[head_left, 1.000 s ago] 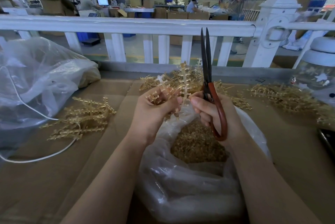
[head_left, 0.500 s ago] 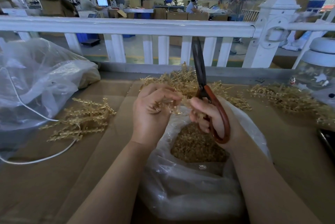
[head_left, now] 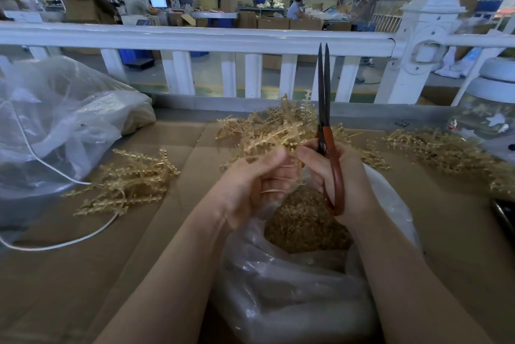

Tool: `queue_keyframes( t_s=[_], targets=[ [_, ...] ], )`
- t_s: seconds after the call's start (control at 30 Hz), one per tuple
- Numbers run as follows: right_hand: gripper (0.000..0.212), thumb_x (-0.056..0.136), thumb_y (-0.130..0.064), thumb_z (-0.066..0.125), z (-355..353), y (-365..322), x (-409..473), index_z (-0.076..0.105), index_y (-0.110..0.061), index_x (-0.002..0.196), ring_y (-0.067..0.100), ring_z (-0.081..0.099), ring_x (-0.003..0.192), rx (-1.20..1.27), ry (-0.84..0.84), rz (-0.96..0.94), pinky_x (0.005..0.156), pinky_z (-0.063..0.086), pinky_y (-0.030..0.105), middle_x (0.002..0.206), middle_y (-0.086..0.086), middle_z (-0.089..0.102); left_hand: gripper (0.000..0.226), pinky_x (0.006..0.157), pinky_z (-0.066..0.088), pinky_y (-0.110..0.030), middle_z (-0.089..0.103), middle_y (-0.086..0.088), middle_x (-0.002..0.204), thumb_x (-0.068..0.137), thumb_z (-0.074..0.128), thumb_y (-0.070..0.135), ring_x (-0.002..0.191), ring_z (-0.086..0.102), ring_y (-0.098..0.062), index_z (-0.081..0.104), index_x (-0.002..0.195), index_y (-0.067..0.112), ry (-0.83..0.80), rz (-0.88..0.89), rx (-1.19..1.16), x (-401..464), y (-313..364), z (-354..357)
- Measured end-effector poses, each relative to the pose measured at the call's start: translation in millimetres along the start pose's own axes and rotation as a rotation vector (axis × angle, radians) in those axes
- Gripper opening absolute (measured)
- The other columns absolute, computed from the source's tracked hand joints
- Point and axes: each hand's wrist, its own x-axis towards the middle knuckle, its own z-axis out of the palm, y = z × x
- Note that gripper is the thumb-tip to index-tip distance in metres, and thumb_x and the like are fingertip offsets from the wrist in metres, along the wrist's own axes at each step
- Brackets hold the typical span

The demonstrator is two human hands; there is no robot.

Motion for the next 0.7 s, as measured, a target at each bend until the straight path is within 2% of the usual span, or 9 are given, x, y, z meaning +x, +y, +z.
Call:
queue_keyframes(
  t_s=[0.07, 0.13, 0.23, 0.4, 0.6, 0.7],
  targets=[
    [0.013, 0.089, -0.003, 0.072, 1.0, -0.2, -1.2, 0.065, -0.011, 0.081, -0.002, 0.055, 0.044, -0.073, -0.014, -0.031, 0.046, 0.041, 0.008, 0.049, -0.013, 0.057, 0.028, 0.059, 0.052, -0.020, 0.069, -0.003, 0.074, 0.062, 0.083, 0.030, 0.058, 0.060, -0.009, 0.076, 0.082, 0.014, 0.008, 0.012, 0.006, 1.2, -2.8, 1.0],
    [0.015, 0.088, -0.004, 0.072, 2.1, 0.1, -1.9, 0.065, -0.013, 0.079, -0.002, 0.055, 0.045, -0.104, -0.035, -0.047, 0.047, 0.041, 0.008, 0.049, -0.014, 0.057, 0.015, 0.055, 0.052, -0.018, 0.068, -0.003, 0.068, 0.062, 0.082, 0.016, 0.053, 0.058, -0.008, 0.077, 0.076, 0.014, 0.043, 0.017, -0.020, 3.6, -5.2, -1.4],
    [0.012, 0.087, -0.005, 0.074, 2.9, -0.4, -1.9, 0.067, -0.012, 0.081, -0.003, 0.055, 0.045, -0.105, -0.036, -0.048, 0.047, 0.041, 0.007, 0.051, -0.015, 0.058, 0.013, 0.057, 0.053, -0.017, 0.068, -0.002, 0.066, 0.061, 0.082, 0.016, 0.053, 0.060, -0.008, 0.078, 0.072, 0.013, 0.036, 0.040, -0.023, 4.3, -6.1, -1.5],
    [0.009, 0.090, -0.005, 0.070, 1.6, -2.5, -3.5, 0.066, -0.011, 0.084, -0.004, 0.056, 0.045, -0.108, -0.078, -0.038, 0.047, 0.041, 0.007, 0.050, -0.014, 0.059, 0.023, 0.057, 0.050, -0.018, 0.065, -0.002, 0.066, 0.065, 0.081, 0.022, 0.058, 0.059, -0.007, 0.076, 0.084, 0.011, 0.071, 0.110, -0.060, 3.6, -5.9, 1.7],
    [0.011, 0.090, -0.003, 0.070, 2.3, -2.5, -4.4, 0.066, -0.010, 0.083, -0.004, 0.055, 0.044, -0.130, -0.086, -0.055, 0.046, 0.041, 0.006, 0.049, -0.014, 0.058, 0.017, 0.056, 0.048, -0.016, 0.068, 0.001, 0.067, 0.065, 0.080, 0.017, 0.058, 0.059, -0.006, 0.078, 0.082, 0.014, 0.001, 0.049, -0.017, -1.4, -0.5, 0.4],
    [0.008, 0.084, -0.015, 0.075, 5.5, -5.2, -6.9, 0.068, -0.011, 0.084, -0.001, 0.054, 0.044, -0.089, -0.096, -0.046, 0.046, 0.041, 0.008, 0.051, -0.013, 0.059, 0.017, 0.059, 0.046, -0.017, 0.068, 0.001, 0.071, 0.065, 0.079, 0.016, 0.061, 0.058, -0.006, 0.078, 0.082, 0.013, 0.018, 0.075, -0.017, -2.2, 0.6, -0.9]
  ],
)
